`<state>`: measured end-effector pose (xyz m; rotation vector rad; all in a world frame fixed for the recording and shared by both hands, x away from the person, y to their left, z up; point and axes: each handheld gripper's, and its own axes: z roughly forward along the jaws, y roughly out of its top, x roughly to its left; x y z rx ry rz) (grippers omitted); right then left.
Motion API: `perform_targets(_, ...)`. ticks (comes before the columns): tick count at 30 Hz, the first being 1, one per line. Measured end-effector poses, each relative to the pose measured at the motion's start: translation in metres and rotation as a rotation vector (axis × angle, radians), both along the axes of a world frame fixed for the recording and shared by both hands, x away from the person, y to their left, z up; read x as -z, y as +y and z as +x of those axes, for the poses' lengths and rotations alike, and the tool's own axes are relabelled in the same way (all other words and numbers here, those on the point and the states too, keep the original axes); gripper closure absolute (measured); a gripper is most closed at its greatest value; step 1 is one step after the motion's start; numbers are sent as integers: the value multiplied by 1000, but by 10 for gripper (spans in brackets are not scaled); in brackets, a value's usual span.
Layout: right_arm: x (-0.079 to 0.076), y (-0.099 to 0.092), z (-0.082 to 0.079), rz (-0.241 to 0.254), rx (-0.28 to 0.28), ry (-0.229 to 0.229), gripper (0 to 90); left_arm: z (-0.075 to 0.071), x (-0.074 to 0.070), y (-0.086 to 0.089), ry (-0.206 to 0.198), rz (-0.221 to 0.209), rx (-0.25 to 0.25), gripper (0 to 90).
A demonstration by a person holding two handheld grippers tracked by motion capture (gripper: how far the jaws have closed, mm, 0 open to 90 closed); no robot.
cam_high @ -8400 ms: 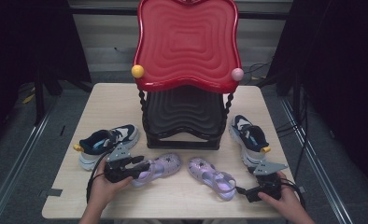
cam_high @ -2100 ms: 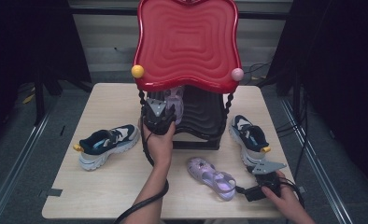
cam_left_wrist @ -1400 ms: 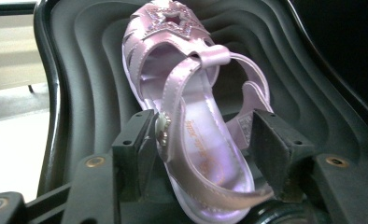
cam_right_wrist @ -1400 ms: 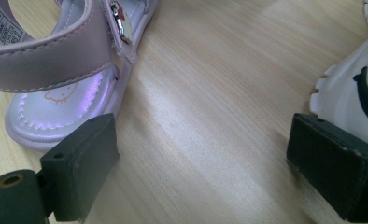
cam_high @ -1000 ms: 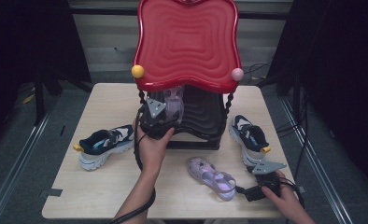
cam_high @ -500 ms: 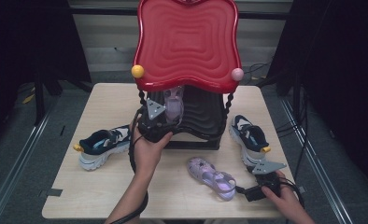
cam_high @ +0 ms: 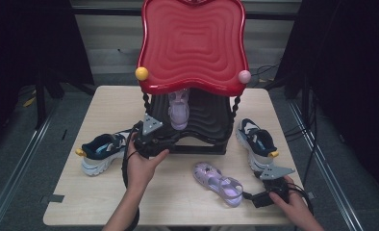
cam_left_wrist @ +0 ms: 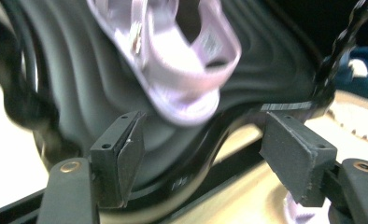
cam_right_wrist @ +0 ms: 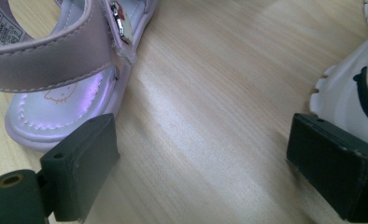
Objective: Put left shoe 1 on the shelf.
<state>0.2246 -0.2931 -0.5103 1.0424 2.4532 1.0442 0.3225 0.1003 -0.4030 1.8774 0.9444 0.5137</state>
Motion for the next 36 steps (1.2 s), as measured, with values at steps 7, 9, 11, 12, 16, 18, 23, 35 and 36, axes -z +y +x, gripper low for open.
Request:
perform_targets(7, 0, 0, 0, -1, 0, -1, 80, -4, 21, 14, 48, -10, -10, 294)
perform_targets(9, 0, 0, 0, 0, 0, 0, 81, -5, 28, 17, 60, -11, -10, 293)
perform_targets(11, 0, 0, 0, -1, 0, -1, 80, -7, 34, 21, 72, -12, -12, 289)
perform_targets(12, 0, 0, 0, -1, 0, -1, 80, -8, 36, 22, 74, -10, -13, 288)
perform_targets(16, 0, 0, 0, 2, 1, 0, 80, -12, 45, 29, 90, 6, -6, 288)
perform_targets(18, 0, 1, 0, 2, 0, -1, 80, -14, 50, 32, 103, 1, -10, 288)
perform_targets(23, 0, 2, -2, 3, 2, 0, 82, -18, 60, 37, 134, 11, 0, 287)
perform_targets(35, 0, 13, -5, 3, 3, -1, 80, -22, 85, 43, 217, 39, 30, 282)
perform_targets(36, 0, 15, -5, 1, 13, -1, 80, -22, 86, 44, 232, 38, 32, 277)
